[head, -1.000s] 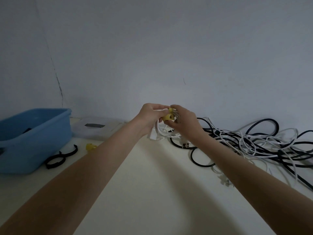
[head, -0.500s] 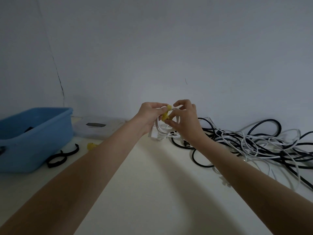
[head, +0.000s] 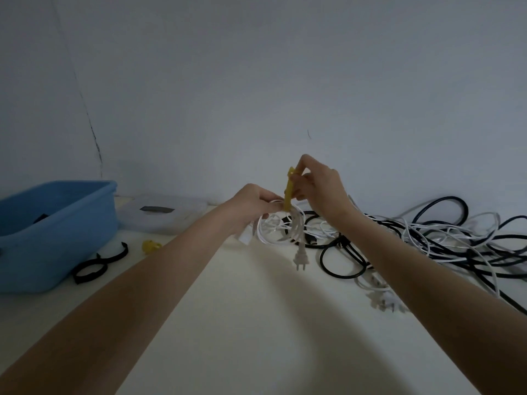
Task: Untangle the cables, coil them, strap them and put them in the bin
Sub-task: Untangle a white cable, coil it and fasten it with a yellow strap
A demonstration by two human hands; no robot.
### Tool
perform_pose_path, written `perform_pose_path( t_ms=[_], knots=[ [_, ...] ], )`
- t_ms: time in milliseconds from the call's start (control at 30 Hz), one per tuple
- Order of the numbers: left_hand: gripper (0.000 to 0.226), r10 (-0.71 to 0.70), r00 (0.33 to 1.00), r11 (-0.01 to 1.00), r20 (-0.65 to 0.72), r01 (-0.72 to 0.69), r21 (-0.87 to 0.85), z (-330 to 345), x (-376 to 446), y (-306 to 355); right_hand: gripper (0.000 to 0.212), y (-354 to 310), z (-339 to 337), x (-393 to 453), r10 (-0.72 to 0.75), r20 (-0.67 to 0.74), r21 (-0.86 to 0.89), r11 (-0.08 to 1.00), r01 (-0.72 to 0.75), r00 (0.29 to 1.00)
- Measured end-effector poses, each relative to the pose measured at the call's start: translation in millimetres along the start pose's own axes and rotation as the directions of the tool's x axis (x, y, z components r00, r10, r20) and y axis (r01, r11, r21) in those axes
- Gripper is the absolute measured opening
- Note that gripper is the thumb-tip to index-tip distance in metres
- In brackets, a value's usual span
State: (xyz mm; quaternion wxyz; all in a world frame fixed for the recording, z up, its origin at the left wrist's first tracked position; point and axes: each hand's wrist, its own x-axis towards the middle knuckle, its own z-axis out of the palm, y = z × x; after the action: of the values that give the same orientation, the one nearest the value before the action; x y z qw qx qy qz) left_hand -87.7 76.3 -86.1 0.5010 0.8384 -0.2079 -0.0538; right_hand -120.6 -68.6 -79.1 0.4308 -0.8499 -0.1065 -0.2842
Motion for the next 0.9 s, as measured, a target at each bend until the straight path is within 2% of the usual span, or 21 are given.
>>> perform_pose_path(
  t_ms=[133,233,300,467,633,767,833,900],
  knots=[
    [0.023,0.071,0.995,0.997,0.068,-0.069,-0.021,0.2,-2.8,9.5,0.023,9.0,-5.0,-3.1,0.271,-0.008,0.199,0.944,-0.264,0.963],
    [0.023,0.139,0.987,0.989,0.08,-0.142,0.031,0.3,-2.1,11.0,0.02,9.9,-5.4,-5.1,0.412,0.051,0.353,0.844,-0.403,0.91],
    [0.022,0.171,0.983,0.985,0.06,-0.172,0.006,1.6,-1.9,10.7,0.021,9.2,-5.6,-4.3,0.47,0.074,0.409,0.79,-0.457,0.879],
    [0.014,0.227,0.974,0.973,0.004,-0.227,-0.049,6.8,-3.1,12.0,0.024,8.6,-6.5,-1.1,0.543,0.128,0.439,0.719,-0.538,0.83],
    [0.02,0.249,0.968,0.964,0.02,-0.246,-0.102,8.0,-3.8,10.9,0.019,8.7,-9.9,-0.7,0.554,0.155,0.404,0.72,-0.564,0.818],
    [0.017,0.272,0.959,0.961,0.083,-0.266,-0.079,9.9,-6.8,13.7,0.016,14.0,-11.2,-2.3,0.545,0.19,0.446,0.693,-0.567,0.816],
    [0.013,0.265,0.963,0.964,0.05,-0.262,-0.046,9.6,-6.0,15.5,0.007,15.8,-11.5,-4.2,0.538,0.188,0.482,0.678,-0.555,0.822],
    [0.013,0.252,0.967,0.967,-0.026,-0.253,-0.035,7.0,-3.2,16.4,0.013,17.2,-12.0,-4.6,0.543,0.155,0.497,0.679,-0.541,0.825]
  ],
)
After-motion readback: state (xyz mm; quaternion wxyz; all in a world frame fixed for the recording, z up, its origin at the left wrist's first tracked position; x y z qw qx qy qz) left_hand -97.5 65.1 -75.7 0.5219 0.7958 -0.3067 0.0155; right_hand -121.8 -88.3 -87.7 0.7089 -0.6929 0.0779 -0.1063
